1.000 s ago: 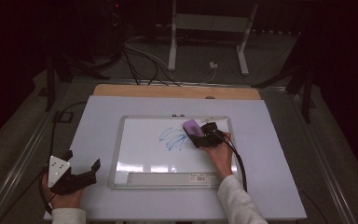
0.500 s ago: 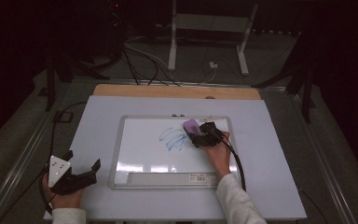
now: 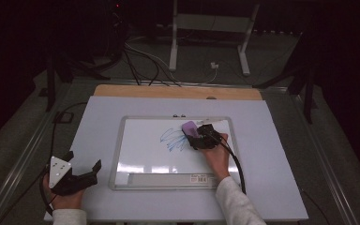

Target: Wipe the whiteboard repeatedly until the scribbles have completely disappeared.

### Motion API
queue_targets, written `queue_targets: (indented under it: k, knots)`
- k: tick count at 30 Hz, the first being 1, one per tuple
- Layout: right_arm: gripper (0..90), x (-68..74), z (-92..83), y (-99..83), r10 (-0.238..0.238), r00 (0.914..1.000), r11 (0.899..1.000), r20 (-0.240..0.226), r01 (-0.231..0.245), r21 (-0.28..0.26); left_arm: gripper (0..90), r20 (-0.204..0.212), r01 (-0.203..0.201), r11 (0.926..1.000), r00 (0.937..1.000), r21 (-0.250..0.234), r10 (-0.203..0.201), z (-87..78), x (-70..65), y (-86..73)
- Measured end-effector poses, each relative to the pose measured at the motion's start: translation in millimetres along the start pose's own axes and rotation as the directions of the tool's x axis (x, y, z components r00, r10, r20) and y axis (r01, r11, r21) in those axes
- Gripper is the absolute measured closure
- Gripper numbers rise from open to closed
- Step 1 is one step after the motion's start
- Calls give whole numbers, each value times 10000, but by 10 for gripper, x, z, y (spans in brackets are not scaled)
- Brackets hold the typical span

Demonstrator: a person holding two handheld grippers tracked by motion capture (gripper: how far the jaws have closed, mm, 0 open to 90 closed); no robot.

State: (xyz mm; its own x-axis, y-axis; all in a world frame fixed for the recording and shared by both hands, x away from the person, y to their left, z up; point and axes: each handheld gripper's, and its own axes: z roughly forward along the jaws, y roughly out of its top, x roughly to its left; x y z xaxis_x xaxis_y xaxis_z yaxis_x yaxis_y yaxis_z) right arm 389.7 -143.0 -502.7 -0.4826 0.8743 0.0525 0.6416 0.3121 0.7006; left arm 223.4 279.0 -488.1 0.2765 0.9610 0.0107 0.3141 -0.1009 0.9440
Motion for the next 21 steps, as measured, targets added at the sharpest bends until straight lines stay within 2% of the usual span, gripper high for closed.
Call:
queue_targets:
  k: [3,7,10,12,17,20,21]
  knots:
    - [414,-4,3,8,71,10000,10000,13,-71,54,6,-31,34,10000,10000,-36,-34,-7,3,1]
    - [414,-95,-8,29,325,9968,9993,727,-336,145,6,-30,70,10000,10000,-31,-70,-8,10,-1]
    - [414,-92,-11,24,393,9965,9991,744,-406,149,6,-24,36,10000,10000,-12,-36,1,4,0]
    - [414,-50,-7,19,405,9982,9990,440,-412,161,6,-4,12,10000,10000,10,-12,6,-2,1]
    - [414,109,9,19,-90,9998,9998,-162,93,196,6,-10,10,10000,10000,-3,-10,-3,-1,3]
    - [415,96,14,35,-113,9997,9995,-213,120,296,6,-39,48,10000,10000,-7,-48,-5,3,0]
    - [415,81,15,41,-133,9999,9995,-16,134,286,6,-39,51,10000,10000,-11,-51,-6,5,-1]
